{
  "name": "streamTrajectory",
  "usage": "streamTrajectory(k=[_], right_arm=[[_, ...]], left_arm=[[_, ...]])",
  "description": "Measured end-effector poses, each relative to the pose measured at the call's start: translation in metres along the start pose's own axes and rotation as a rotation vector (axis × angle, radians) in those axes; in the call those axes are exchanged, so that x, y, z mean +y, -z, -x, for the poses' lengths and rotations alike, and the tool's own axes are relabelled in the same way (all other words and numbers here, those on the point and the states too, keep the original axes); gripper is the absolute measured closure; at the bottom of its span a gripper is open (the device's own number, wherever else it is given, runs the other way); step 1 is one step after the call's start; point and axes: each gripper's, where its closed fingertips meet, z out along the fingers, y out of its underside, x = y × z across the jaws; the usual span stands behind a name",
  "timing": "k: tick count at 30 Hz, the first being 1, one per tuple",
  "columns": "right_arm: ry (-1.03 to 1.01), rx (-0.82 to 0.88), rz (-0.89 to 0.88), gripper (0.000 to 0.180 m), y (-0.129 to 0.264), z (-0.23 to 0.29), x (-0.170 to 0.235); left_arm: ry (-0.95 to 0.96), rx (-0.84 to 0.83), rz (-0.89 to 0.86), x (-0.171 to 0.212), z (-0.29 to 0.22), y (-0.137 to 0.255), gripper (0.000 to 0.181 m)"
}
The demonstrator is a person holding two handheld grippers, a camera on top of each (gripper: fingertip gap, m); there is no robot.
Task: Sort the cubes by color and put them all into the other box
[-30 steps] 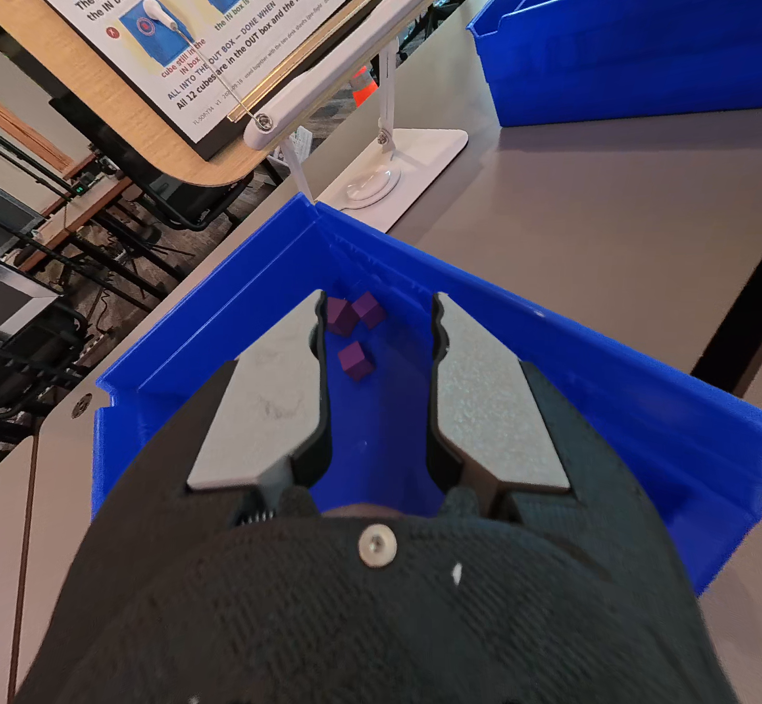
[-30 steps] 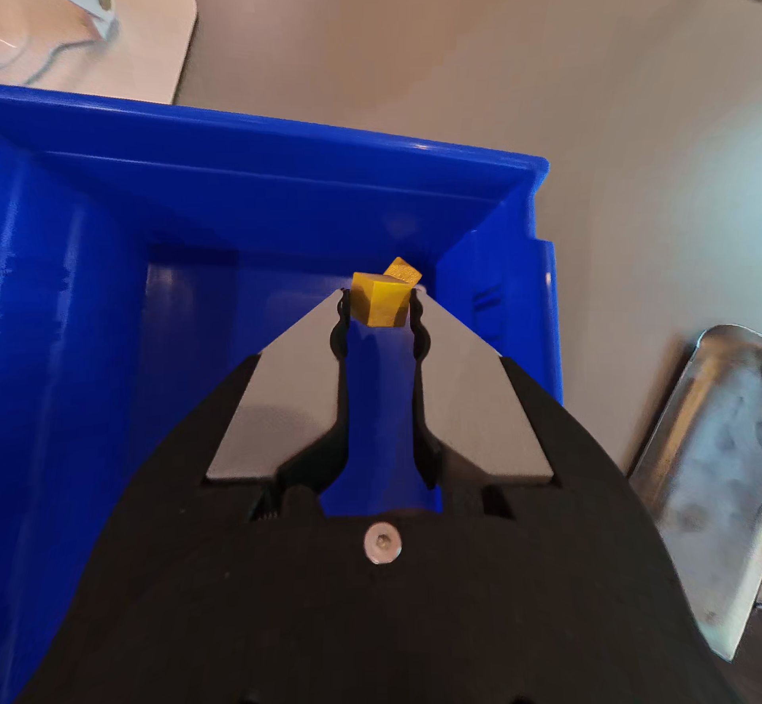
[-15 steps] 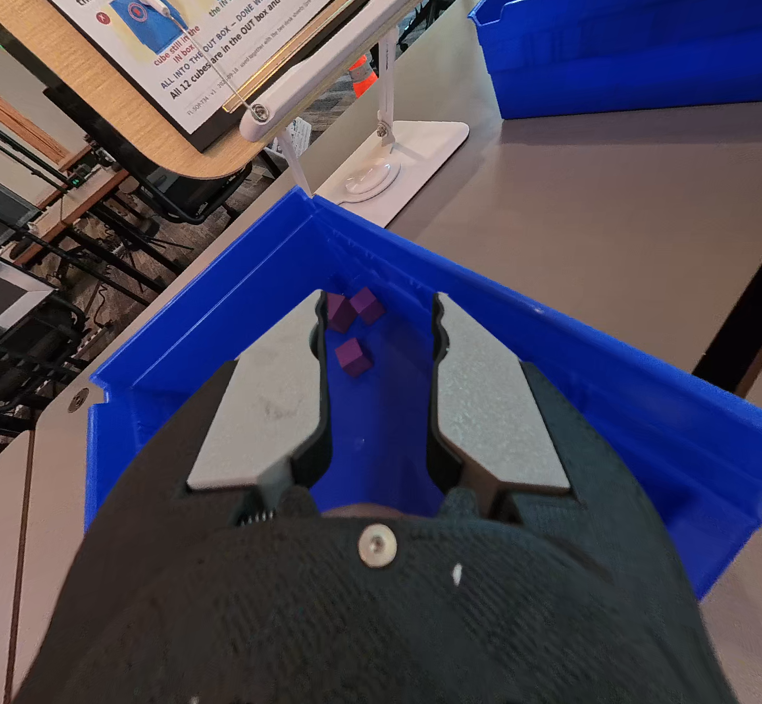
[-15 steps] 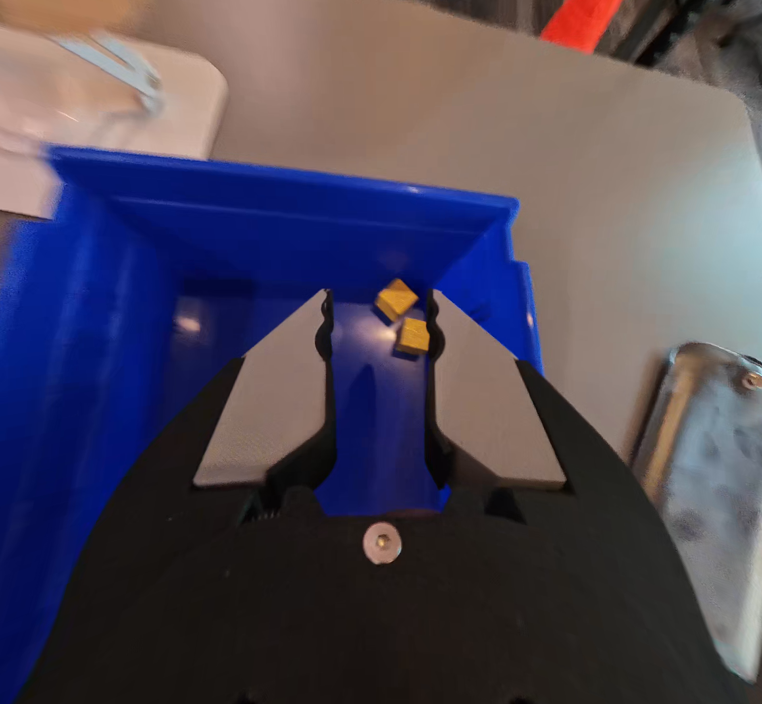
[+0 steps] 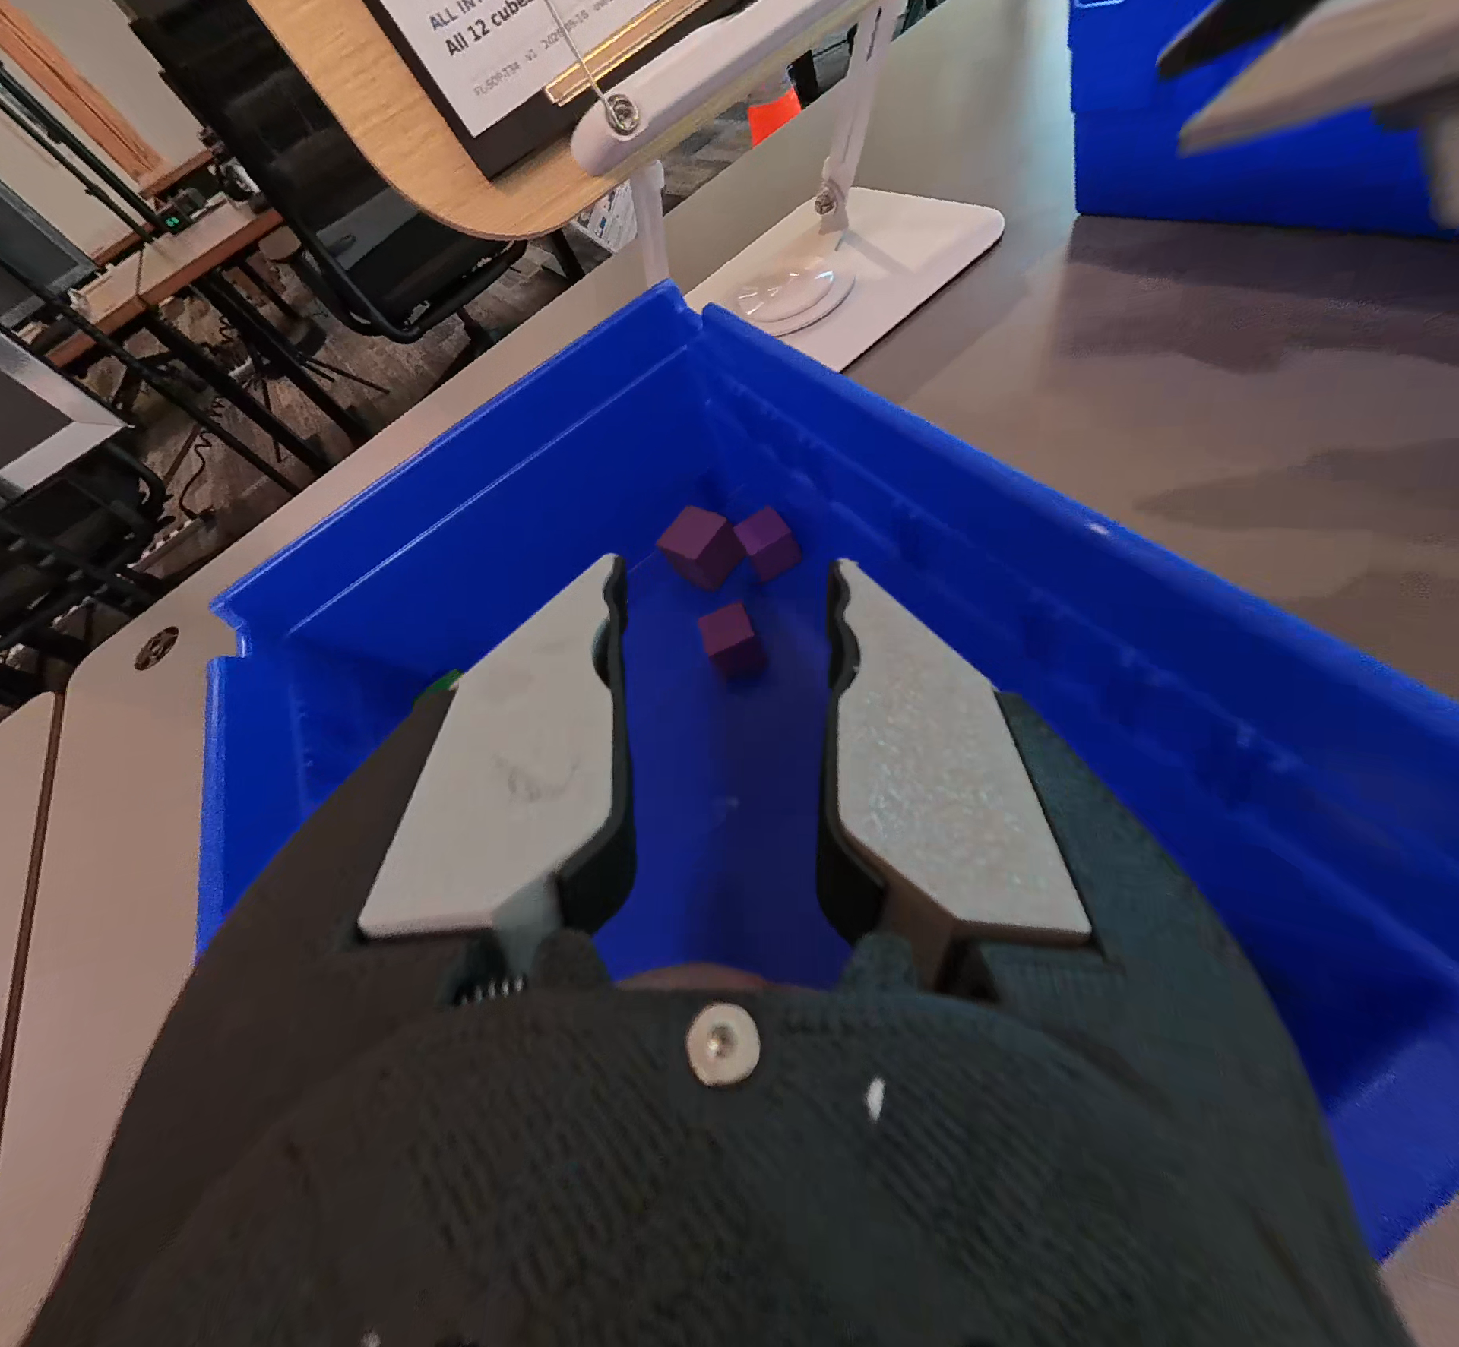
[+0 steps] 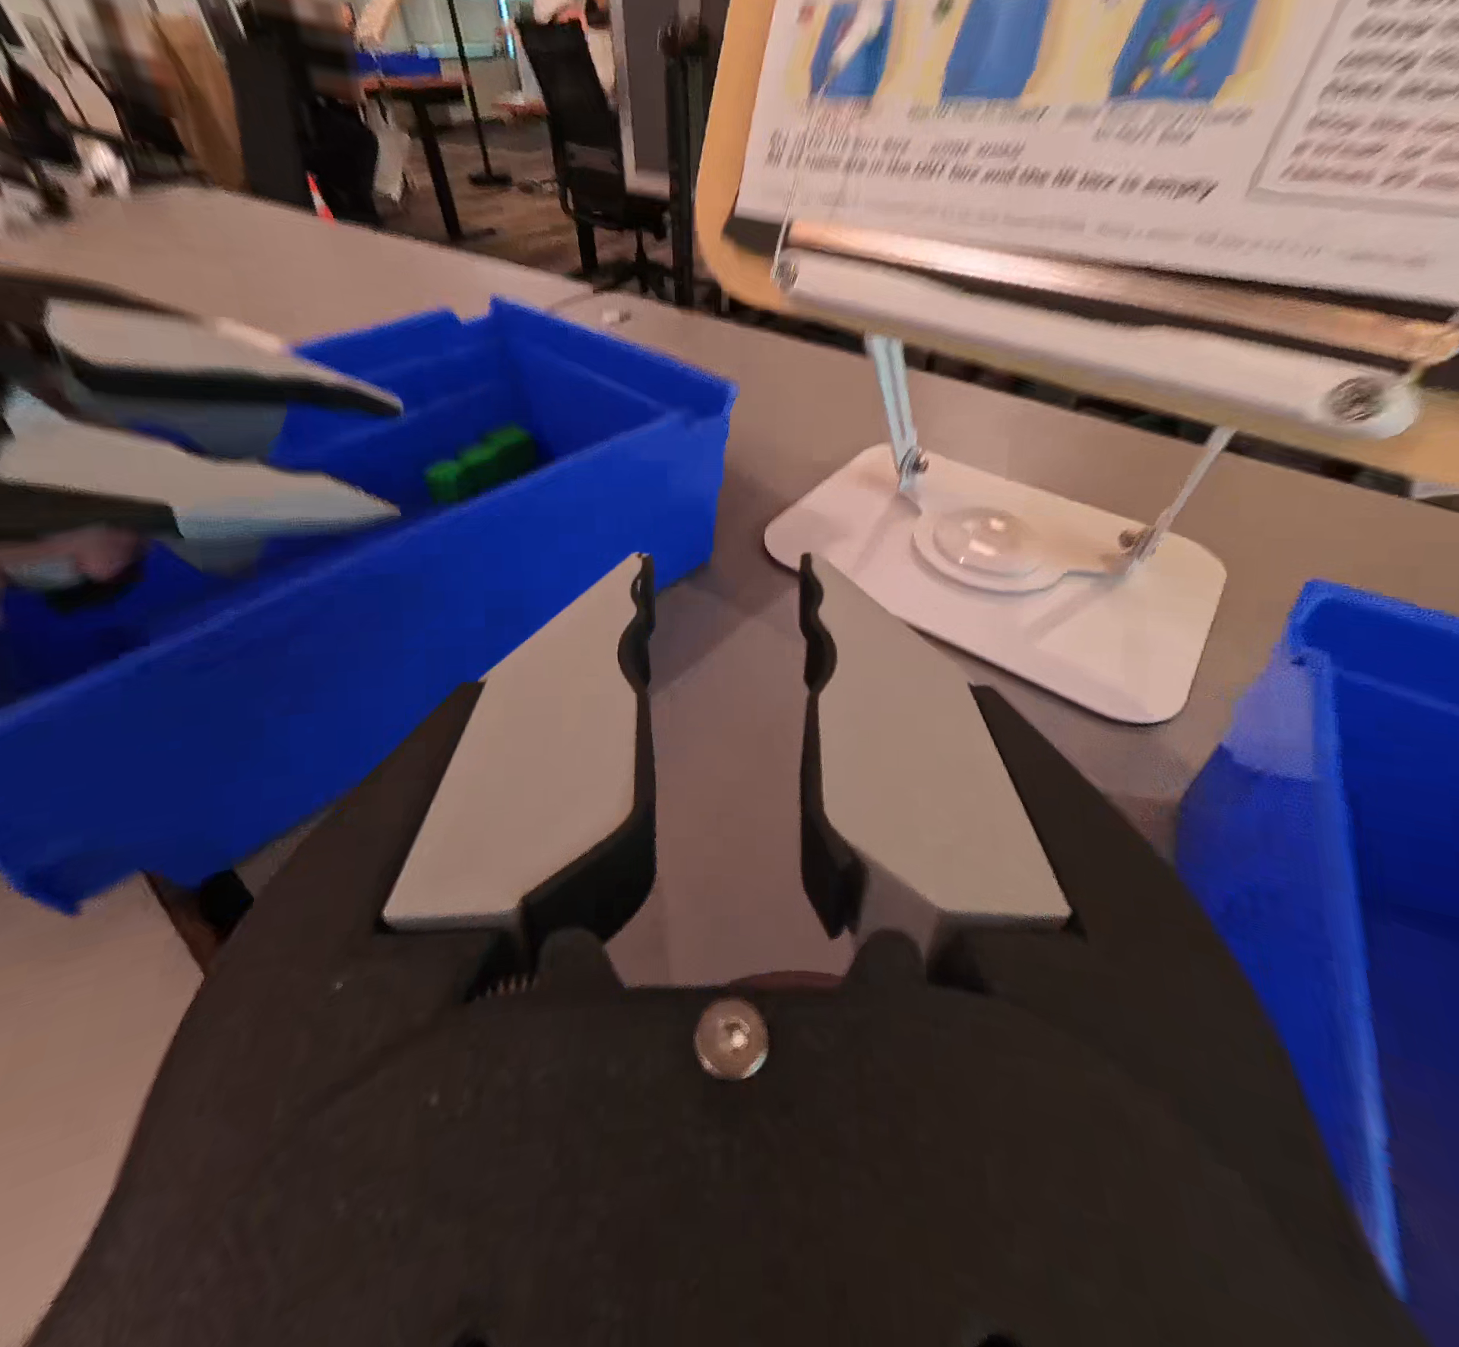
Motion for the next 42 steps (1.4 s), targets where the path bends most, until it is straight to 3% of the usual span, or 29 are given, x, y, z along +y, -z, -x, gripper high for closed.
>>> streamTrajectory(k=[3,9,15,18,25,30,34,37,39,42], right_arm=[[0.063,0.038,0.056,0.146,-0.008,-0.004,0.023],[-0.144,-0.084,0.121,0.145,-0.018,0.001,0.043],[-0.157,-0.116,0.151,0.143,-0.022,0.007,0.052],[-0.132,-0.115,0.151,0.143,-0.022,0.01,0.051],[-0.133,-0.135,0.146,0.143,-0.023,0.018,0.049],[-0.13,-0.144,0.134,0.143,-0.023,0.022,0.046],[-0.129,-0.15,0.13,0.143,-0.023,0.024,0.044],[-0.128,-0.151,0.127,0.144,-0.023,0.025,0.043],[-0.129,-0.151,0.125,0.144,-0.023,0.025,0.043],[-0.134,-0.156,0.124,0.143,-0.023,0.026,0.042]], left_arm=[[-0.014,0.002,0.005,0.0,-0.002,-0.001,0.131],[-0.042,-0.008,0.038,0.006,-0.003,-0.005,0.131],[-0.021,0.027,0.086,0.016,-0.005,-0.007,0.137],[-0.05,0.167,0.112,0.016,-0.024,0.002,0.151],[-0.126,0.591,0.29,0.048,-0.079,0.037,0.148],[-0.256,0.599,0.397,0.07,-0.085,0.04,0.141],[-0.212,0.555,0.332,0.054,-0.076,0.039,0.143],[-0.189,0.646,0.364,0.06,-0.082,0.053,0.146],[-0.218,0.685,0.37,0.063,-0.084,0.062,0.162],[-0.293,0.671,0.336,0.06,-0.085,0.065,0.139]])
